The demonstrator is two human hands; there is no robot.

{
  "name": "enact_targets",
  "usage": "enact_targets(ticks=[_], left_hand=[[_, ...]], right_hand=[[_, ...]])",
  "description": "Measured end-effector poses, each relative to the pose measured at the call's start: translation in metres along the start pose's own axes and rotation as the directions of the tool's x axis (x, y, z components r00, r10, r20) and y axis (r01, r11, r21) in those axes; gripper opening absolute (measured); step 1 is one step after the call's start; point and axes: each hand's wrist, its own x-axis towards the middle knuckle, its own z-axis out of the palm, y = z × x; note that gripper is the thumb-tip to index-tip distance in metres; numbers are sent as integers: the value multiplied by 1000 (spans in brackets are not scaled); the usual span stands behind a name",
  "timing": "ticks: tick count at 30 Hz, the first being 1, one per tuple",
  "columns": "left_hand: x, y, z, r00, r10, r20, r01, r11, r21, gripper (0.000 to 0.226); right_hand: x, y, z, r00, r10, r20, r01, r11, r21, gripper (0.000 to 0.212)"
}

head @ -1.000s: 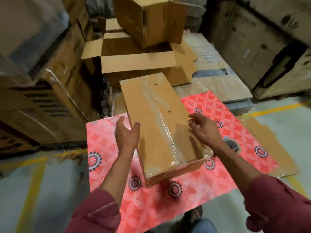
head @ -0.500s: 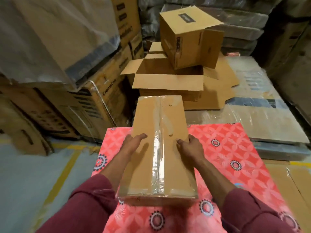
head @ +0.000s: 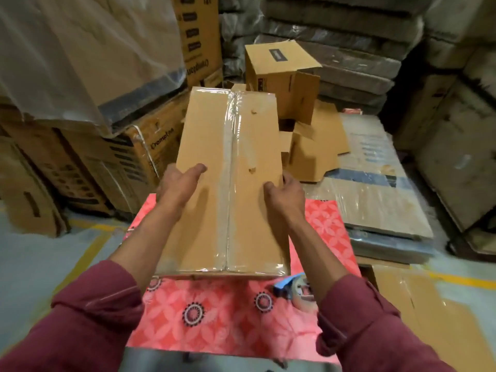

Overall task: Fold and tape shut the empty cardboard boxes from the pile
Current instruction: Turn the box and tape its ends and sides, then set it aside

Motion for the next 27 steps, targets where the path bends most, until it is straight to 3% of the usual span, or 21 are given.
enact_targets(ticks=[3,11,18,22,27], left_hand=[[-29,6,29,997,61,45,-58,996,-69,45],[-168,41,137,928,95,361,-35,985,-170,87],[-283,78,255,800,96,592,23,982,-190,90],[-342,81,347,721,55,690,43,991,-124,97],[-436,68,499,635,-32,771,115,992,-54,96]], right_hand=[[-25,7,-54,995,-40,-96,35,998,-52,35],[-86,54,-246,964,13,-265,-77,969,-233,36],[-112,111,-401,913,122,-389,-219,951,-216,27],[-126,170,-484,890,169,-424,-262,950,-171,15],[-105,292,-616,880,248,-405,-349,916,-198,22]])
